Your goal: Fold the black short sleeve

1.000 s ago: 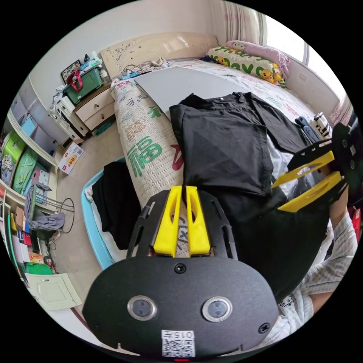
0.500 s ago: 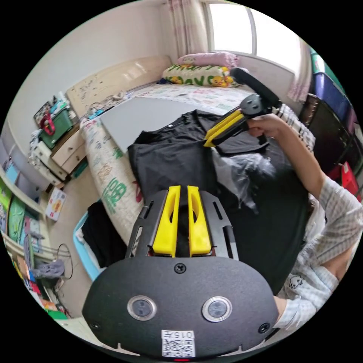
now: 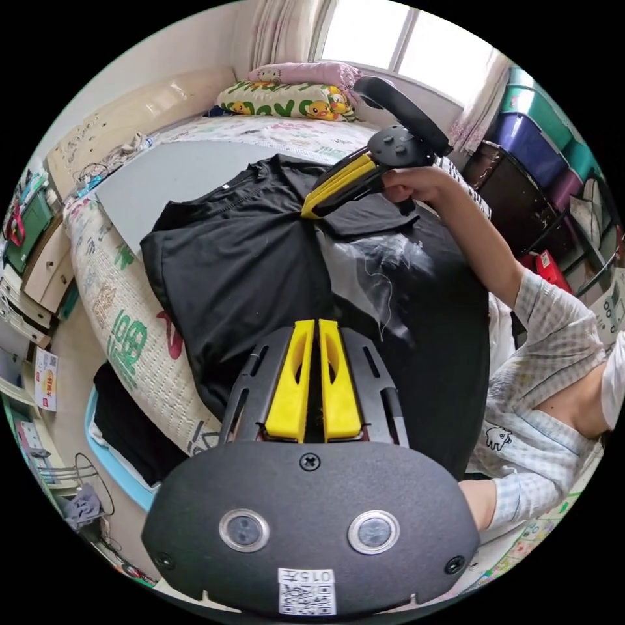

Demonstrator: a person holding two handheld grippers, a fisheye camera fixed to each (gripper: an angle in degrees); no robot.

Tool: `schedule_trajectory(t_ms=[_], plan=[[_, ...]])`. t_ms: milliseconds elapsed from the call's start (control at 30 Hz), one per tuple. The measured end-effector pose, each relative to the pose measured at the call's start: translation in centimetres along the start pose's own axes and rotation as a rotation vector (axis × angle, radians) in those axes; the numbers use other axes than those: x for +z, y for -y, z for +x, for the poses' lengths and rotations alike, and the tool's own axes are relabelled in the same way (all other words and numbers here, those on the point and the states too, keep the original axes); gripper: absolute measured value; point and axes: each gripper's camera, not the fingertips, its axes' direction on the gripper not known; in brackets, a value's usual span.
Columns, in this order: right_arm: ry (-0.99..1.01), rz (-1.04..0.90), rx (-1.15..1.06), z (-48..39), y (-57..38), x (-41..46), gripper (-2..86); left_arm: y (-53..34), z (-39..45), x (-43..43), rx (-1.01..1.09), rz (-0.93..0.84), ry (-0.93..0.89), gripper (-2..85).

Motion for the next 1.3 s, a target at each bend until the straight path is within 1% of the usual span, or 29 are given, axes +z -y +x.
schedule_trajectory(t_ms=[67, 133, 200, 267, 300, 367, 433, 567, 700, 833, 1000, 1067, 1133, 1200, 1233, 1300], plan=[[0.176, -0.083, 0.033, 3.3, 0.2, -0.2, 3.3, 0.4, -2.8, 0.3, -0.012, -0.033, -0.084, 1.4], [0.244, -0.085, 0.069, 6.0, -0.3, -1.2, 5.0, 0.1, -5.2, -0.6, -0.038, -0.067, -0.131, 1.8], [0.218, 0.034, 0.107, 8.4, -1.8, -3.3, 5.5, -0.5, -7.1, -3.3, -0.072, -0.033, -0.06, 2.5], [0.142, 0.195, 0.191, 11.5, -4.2, -5.2, 6.1, -1.1, -10.0, -8.0, -0.142, 0.118, 0.037, 3.9], [0.123, 0.225, 0.213, 12.3, -4.7, -5.3, 6.4, -1.1, -11.0, -8.9, -0.168, 0.157, 0.049, 4.4], [0.037, 0.272, 0.306, 15.1, -6.2, -5.0, 8.0, -0.8, -15.4, -11.2, -0.302, 0.27, 0.12, 6.1], [-0.004, 0.283, 0.339, 16.5, -6.8, -4.2, 9.3, -0.2, -18.4, -11.4, -0.382, 0.317, 0.16, 7.2], [-0.014, 0.267, 0.328, 18.1, -7.2, -2.0, 12.0, 2.5, -22.5, -10.6, -0.45, 0.339, 0.245, 9.1], [-0.006, 0.24, 0.322, 18.9, -6.8, -0.3, 13.3, 6.2, -25.1, -9.5, -0.437, 0.286, 0.229, 10.6], [-0.001, 0.206, 0.299, 19.1, -6.2, 1.4, 13.5, 9.7, -27.2, -9.7, -0.423, 0.243, 0.228, 13.9], [-0.015, 0.161, 0.29, 19.0, -6.1, 3.0, 12.3, 12.3, -26.7, -11.3, -0.365, 0.218, 0.236, 12.8], [-0.01, 0.154, 0.279, 18.7, -6.6, 3.4, 8.6, 13.7, -25.2, -13.0, -0.319, 0.204, 0.258, 8.8], [0.016, 0.148, 0.25, 18.3, -6.9, 3.8, 5.2, 14.9, -23.9, -14.4, -0.275, 0.196, 0.213, 4.9], [0.019, 0.152, 0.241, 17.9, -7.5, 3.9, 3.0, 16.0, -22.0, -16.2, -0.254, 0.187, 0.254, 3.3], [0.003, 0.157, 0.244, 17.6, -8.0, 3.8, 2.2, 16.4, -20.3, -18.2, -0.23, 0.209, 0.287, 2.7], [-0.017, 0.202, 0.244, 16.9, -9.3, 2.9, 1.4, 16.3, -17.9, -22.4, -0.223, 0.276, 0.293, 2.2]])
